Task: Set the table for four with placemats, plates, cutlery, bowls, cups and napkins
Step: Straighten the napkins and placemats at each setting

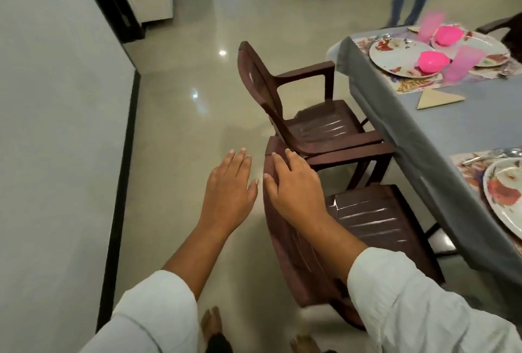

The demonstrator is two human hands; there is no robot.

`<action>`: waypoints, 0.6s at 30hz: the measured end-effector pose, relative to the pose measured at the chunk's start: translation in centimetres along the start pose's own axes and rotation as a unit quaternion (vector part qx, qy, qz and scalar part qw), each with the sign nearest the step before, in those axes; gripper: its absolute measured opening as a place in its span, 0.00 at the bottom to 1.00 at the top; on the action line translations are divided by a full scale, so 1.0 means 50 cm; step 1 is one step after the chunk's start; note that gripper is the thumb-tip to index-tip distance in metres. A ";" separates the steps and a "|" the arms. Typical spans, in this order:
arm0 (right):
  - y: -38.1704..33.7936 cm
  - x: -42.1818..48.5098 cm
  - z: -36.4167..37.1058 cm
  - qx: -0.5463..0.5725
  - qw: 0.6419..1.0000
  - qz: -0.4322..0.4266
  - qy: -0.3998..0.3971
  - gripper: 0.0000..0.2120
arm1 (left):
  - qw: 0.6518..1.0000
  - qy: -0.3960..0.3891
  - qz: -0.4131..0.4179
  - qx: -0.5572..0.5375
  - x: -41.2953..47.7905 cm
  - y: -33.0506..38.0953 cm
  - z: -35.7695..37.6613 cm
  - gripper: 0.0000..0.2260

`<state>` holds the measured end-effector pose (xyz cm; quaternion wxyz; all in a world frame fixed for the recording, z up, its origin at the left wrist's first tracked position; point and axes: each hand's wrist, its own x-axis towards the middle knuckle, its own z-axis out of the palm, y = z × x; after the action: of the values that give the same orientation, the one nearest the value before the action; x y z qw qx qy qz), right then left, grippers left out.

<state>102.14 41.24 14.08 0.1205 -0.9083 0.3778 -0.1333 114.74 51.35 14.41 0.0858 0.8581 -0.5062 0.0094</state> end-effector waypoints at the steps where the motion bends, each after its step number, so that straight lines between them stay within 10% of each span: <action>1: -0.021 0.016 0.011 -0.009 1.000 0.016 0.004 0.27 | 1.000 -0.006 0.014 -0.009 0.020 -0.030 -0.002 0.25; 18: -0.229 0.256 0.096 -0.063 0.985 0.156 0.036 0.28 | 0.980 -0.025 0.187 -0.064 0.326 -0.300 -0.013 0.25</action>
<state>119.95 40.47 15.17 0.0689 -0.8385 0.5267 -0.1212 135.76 44.41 14.64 0.1250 0.7407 -0.6595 -0.0286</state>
